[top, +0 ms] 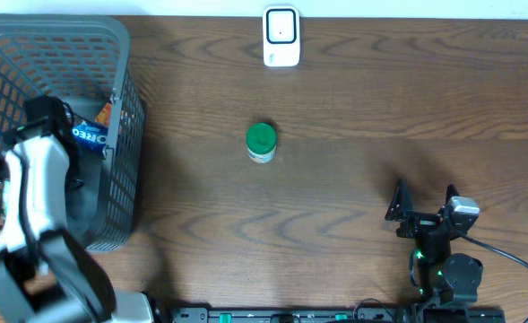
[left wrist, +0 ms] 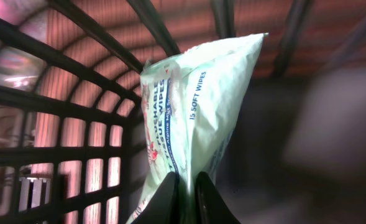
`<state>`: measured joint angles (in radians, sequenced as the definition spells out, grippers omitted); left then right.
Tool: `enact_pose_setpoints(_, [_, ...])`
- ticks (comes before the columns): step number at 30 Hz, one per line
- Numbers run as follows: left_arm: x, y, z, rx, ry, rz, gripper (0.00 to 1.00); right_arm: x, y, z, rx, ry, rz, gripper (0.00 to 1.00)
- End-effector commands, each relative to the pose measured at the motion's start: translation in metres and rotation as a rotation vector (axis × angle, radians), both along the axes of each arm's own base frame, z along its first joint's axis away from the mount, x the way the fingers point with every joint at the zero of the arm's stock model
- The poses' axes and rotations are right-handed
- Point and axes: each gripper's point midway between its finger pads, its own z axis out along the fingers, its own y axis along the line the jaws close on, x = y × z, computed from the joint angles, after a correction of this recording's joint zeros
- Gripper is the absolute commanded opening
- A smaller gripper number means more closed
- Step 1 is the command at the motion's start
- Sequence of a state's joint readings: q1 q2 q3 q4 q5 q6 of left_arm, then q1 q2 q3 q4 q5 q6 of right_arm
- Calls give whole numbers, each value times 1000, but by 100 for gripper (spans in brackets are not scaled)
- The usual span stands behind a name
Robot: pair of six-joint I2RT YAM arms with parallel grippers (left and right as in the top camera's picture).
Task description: Scan the item barcode
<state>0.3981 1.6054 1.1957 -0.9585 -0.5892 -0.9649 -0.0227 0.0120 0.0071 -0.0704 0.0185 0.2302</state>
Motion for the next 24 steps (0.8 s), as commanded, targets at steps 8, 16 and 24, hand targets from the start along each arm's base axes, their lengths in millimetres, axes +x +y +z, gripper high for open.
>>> enact_pose_setpoints(8, [51,-105,153,-89,-698,-460,8,0,1,0,8,0,4,99])
enact_pose_setpoints(16, [58,-169,220,12,-896,-741,42,0,1,0,8,0,4,99])
enact_pose_setpoints(24, [48,-114,179,123,-727,-415,76,0,1,0,8,0,4,99])
